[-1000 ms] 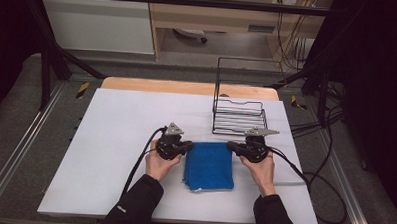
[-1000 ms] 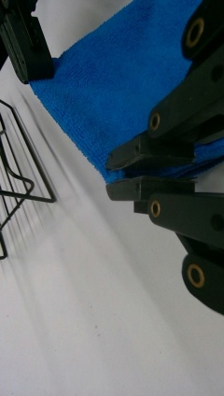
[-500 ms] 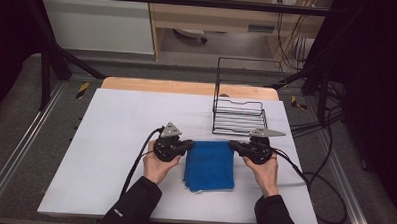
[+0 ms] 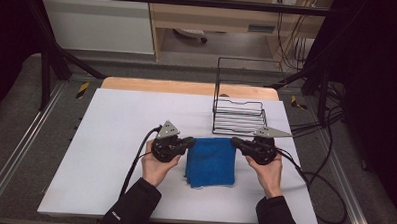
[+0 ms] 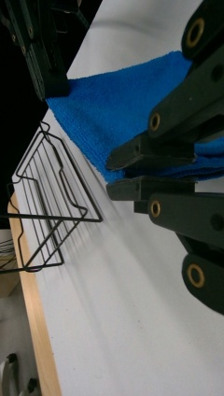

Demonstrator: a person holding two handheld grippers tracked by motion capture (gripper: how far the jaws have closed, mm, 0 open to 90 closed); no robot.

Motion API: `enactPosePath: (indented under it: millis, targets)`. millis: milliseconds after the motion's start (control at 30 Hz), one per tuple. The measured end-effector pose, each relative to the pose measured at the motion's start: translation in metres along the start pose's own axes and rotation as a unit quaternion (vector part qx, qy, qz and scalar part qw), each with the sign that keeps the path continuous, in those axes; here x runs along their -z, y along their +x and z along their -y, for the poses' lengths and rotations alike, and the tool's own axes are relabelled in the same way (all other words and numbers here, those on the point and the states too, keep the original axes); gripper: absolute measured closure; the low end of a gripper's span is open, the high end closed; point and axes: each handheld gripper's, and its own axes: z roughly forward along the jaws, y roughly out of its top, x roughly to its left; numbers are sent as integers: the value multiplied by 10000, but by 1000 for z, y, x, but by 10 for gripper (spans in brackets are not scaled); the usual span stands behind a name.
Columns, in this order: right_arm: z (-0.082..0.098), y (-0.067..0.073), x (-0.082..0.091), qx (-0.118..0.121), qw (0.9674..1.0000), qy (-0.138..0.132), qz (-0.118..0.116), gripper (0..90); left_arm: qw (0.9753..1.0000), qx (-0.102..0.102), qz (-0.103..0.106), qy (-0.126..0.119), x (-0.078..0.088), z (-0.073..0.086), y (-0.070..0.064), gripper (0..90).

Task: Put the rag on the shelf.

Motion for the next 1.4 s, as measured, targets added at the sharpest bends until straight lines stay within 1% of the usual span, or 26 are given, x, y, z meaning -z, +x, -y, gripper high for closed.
enactPosePath:
  millis: [67,267,400,500,533,667,767,867,900,933,1033,1200,1267,1333,1400]
  targets:
    - [-1,0,1,15,10000,-13,11,865,10000,-21,-4,-46,2,-2,-1,844]
    - [-8,5,10,102,9997,-213,65,865,9998,-39,8,-179,6,-7,-4,844]
    - [-11,7,14,150,9994,-286,93,866,9995,-83,6,-290,10,-11,-6,844]
    - [-14,10,17,188,9991,-368,118,866,9993,-111,-7,-366,13,-15,-7,844]
    - [-16,11,19,236,9988,-412,142,866,9991,-116,-16,-407,13,-16,-8,844]
    - [-20,13,24,254,9983,-509,152,866,9986,-137,11,-520,17,-22,-9,844]
    - [-24,15,28,319,9975,-590,206,867,9981,-176,14,-585,19,-27,-10,844]
    - [-28,17,33,360,9967,-682,250,866,9974,-194,13,-688,21,-33,-11,844]
    - [-31,18,35,373,9961,-750,264,866,9973,-206,7,-707,22,-35,-12,844]
    - [-31,18,35,373,9961,-750,264,866,9970,-219,-3,-741,23,-36,-12,844]
    - [-36,21,41,449,9943,-898,360,867,9964,-241,8,-810,23,-42,-13,844]
    - [-42,23,47,465,9924,-1040,456,868,9951,-237,15,-965,23,-51,-14,845]
    - [-45,23,49,450,9913,-1133,497,868,9943,-252,17,-1039,24,-55,-15,845]
    - [-48,23,51,453,9903,-1206,530,868,9936,-225,38,-1109,24,-59,-15,845]
    - [-53,24,54,468,9885,-1306,607,868,9927,-212,45,-1188,25,-63,-16,846]
